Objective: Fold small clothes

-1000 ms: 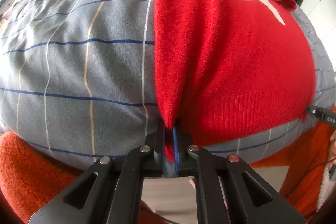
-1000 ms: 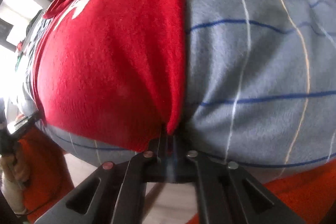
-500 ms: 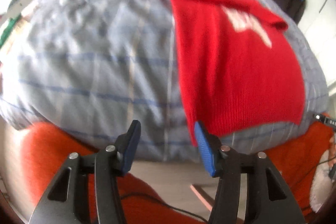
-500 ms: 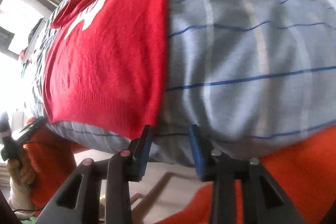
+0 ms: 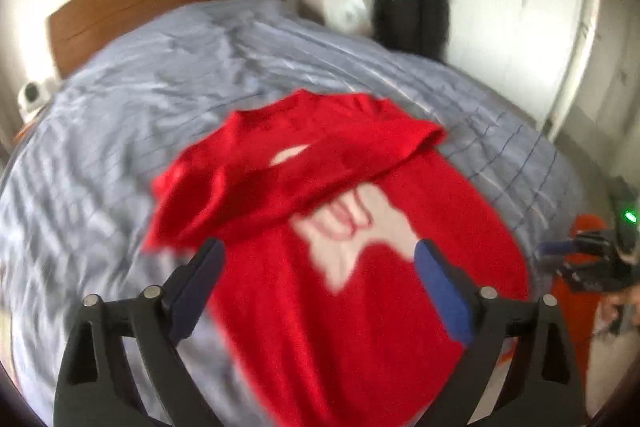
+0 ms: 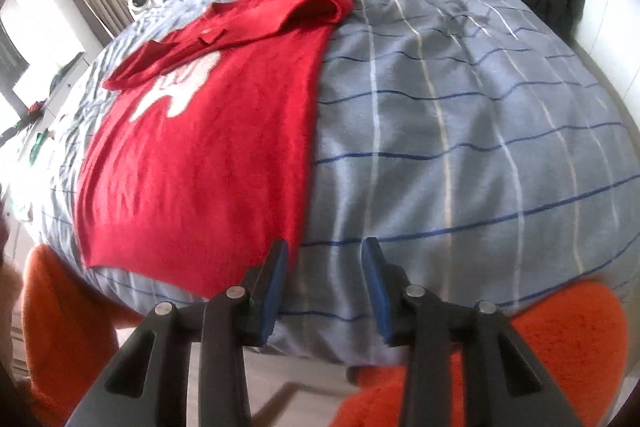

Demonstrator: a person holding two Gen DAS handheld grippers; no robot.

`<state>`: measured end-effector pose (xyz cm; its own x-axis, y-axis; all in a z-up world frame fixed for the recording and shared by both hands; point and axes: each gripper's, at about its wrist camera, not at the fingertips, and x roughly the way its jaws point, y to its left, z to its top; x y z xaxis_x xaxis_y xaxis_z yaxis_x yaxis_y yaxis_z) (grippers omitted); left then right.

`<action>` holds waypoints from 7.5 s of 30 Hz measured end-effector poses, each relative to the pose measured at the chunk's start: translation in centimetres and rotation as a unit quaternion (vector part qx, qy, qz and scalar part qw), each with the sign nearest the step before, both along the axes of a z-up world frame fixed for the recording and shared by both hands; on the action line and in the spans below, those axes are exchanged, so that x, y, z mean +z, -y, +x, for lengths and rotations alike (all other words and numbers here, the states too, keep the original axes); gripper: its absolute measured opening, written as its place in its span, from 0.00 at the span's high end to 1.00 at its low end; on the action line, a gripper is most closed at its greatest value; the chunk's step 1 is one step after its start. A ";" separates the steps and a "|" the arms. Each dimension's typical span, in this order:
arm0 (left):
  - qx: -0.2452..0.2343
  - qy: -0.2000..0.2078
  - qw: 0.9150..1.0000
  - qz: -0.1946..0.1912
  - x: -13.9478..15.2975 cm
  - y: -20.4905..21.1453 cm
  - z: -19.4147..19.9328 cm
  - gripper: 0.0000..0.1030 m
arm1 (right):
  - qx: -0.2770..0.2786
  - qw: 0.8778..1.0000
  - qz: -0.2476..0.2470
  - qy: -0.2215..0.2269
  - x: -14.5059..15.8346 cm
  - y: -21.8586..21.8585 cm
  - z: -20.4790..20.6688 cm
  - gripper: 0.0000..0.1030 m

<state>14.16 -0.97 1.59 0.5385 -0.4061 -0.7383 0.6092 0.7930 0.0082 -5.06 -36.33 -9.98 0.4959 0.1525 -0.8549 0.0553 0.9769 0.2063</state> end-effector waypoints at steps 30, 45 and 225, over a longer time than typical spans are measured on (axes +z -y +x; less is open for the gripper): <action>0.181 -0.097 0.970 -0.130 -1.4 -6.9 11.5 0.97 | -0.030 0.998 0.053 0.005 -1.1 1.7 -0.4 0.63; 0.682 -0.032 0.731 0.000 -6.9 -29.9 4.4 0.98 | -0.007 1.000 0.024 0.003 -1.1 -0.1 -0.1 0.63; 0.642 0.017 0.766 0.025 -13.1 -22.9 -5.0 0.00 | -0.527 0.829 -0.011 0.184 -0.1 27.0 -2.2 0.47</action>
